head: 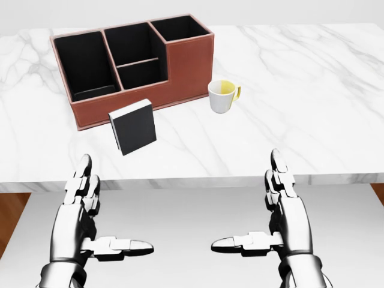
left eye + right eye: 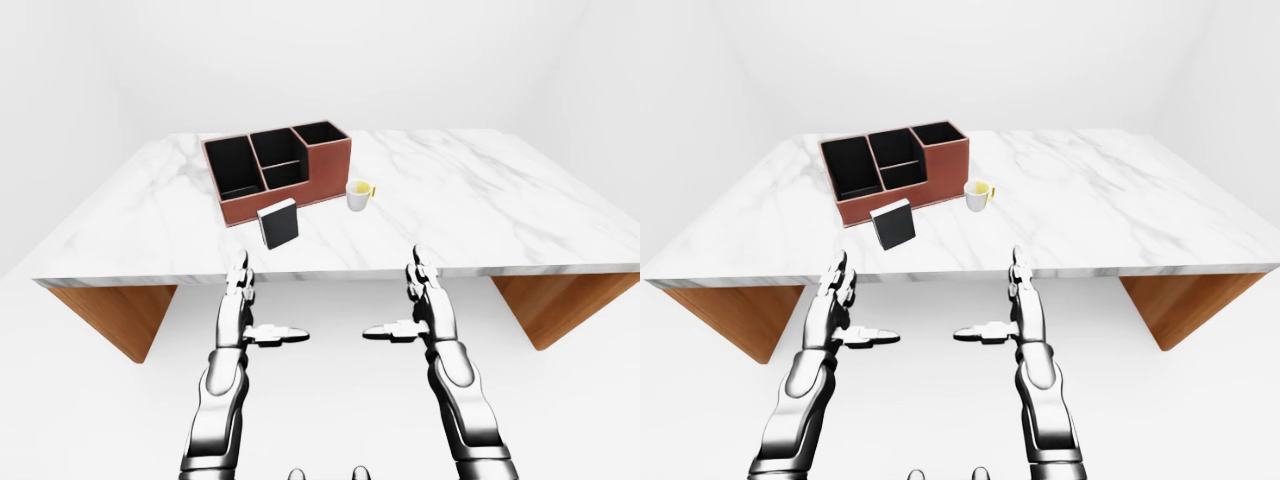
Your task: Pick up the book and place it in the front compartment of the caddy.
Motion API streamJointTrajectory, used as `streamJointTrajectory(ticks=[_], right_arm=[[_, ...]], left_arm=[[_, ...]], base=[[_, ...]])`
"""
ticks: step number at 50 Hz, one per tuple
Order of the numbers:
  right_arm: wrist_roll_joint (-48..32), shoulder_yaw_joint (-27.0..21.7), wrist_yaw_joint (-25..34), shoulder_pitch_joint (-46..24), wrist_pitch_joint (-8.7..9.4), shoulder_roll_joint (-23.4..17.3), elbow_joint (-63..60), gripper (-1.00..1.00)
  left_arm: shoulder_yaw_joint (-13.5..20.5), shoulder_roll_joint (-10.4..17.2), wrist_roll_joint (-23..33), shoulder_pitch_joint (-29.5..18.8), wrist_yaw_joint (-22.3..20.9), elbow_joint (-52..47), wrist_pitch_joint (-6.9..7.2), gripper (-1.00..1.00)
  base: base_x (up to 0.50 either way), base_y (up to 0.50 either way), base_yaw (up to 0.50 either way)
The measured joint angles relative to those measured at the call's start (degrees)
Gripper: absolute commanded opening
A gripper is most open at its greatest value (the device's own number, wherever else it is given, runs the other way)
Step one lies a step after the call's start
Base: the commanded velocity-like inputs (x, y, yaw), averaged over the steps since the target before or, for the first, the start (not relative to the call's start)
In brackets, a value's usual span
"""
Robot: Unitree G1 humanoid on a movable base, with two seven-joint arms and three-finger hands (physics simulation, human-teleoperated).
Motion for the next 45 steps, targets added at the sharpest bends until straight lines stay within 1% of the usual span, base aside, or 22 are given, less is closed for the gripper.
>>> streamJointTrajectory(ticks=[6, 11, 18, 23, 34, 35, 36, 39, 45], right_arm=[[-0.67, -0.07, 0.43, 1.29, 1.90, -0.14, -3.69, 1.00], [-1.54, 0.35, 0.65, 2.47, 3.88, -0.11, -7.28, 1.00], [-3.22, 1.74, 0.77, 4.88, 3.89, 0.02, -14.61, 1.00], [-4.66, 3.35, 0.80, 7.02, 3.89, 0.00, -21.37, 1.00], [-7.87, 7.71, 0.33, 11.27, 3.89, -0.76, -36.50, 1.00], [-7.21, 6.72, 1.13, 10.17, 1.32, -0.79, -34.87, 1.00], [-6.73, 6.21, 1.14, 8.93, 0.66, -0.79, -32.82, 1.00], [-5.55, 5.15, 0.93, 6.99, 0.12, -0.79, -26.54, 1.00], [-4.02, 3.93, 0.59, 4.62, -0.61, -0.89, -18.45, 1.00]], left_arm=[[0.57, 0.27, -0.29, 1.03, -0.82, -1.77, 0.27, 1.00], [0.66, 0.33, -0.41, 2.37, -1.49, -4.71, 1.17, 1.00], [0.83, 0.32, -0.69, 4.69, -2.47, -10.31, 3.09, 1.00], [1.09, 0.26, -1.04, 6.68, -3.24, -15.47, 4.98, 1.00], [2.53, -0.06, -2.34, 9.95, -4.75, -25.72, 4.98, 1.00], [2.66, -1.09, -5.75, 10.82, -7.13, -25.24, 3.01, 1.00], [1.62, -0.83, -6.33, 11.05, -6.64, -23.44, 1.19, 1.00], [0.58, 0.54, -6.16, 9.39, -3.96, -20.91, 2.44, 1.00], [0.69, 0.87, -4.39, 6.77, -1.86, -17.95, 4.46, 1.00]], base=[[0.00, 0.00, 0.00], [0.00, 0.00, 0.00], [0.00, 0.00, 0.00], [0.00, 0.00, 0.00], [0.00, 0.00, 0.00], [0.00, 0.00, 0.00], [0.00, 0.00, 0.00], [0.00, 0.00, 0.00], [0.00, 0.00, 0.00]])
